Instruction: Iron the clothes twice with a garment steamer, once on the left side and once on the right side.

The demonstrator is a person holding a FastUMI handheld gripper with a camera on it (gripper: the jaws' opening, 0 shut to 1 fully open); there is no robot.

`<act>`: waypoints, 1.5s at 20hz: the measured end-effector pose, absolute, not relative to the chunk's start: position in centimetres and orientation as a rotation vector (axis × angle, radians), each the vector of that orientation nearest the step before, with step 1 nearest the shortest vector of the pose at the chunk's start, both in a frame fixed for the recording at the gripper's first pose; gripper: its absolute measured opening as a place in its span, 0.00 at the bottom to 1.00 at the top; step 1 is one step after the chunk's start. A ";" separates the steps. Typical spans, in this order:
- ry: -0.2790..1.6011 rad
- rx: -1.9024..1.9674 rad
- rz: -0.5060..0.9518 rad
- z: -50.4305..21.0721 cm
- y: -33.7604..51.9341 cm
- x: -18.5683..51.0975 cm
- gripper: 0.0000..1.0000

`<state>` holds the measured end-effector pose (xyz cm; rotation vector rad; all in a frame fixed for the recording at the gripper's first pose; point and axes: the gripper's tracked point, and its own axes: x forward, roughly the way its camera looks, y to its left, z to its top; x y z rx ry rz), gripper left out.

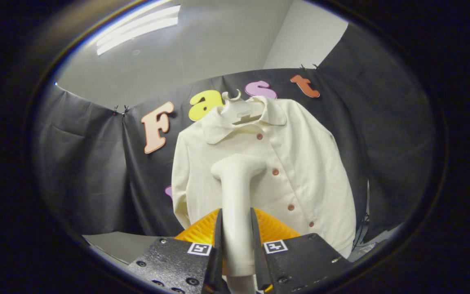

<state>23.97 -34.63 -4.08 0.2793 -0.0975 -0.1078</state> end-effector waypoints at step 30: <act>0.258 0.234 -0.045 -28.1 -33.9 15.5 0.32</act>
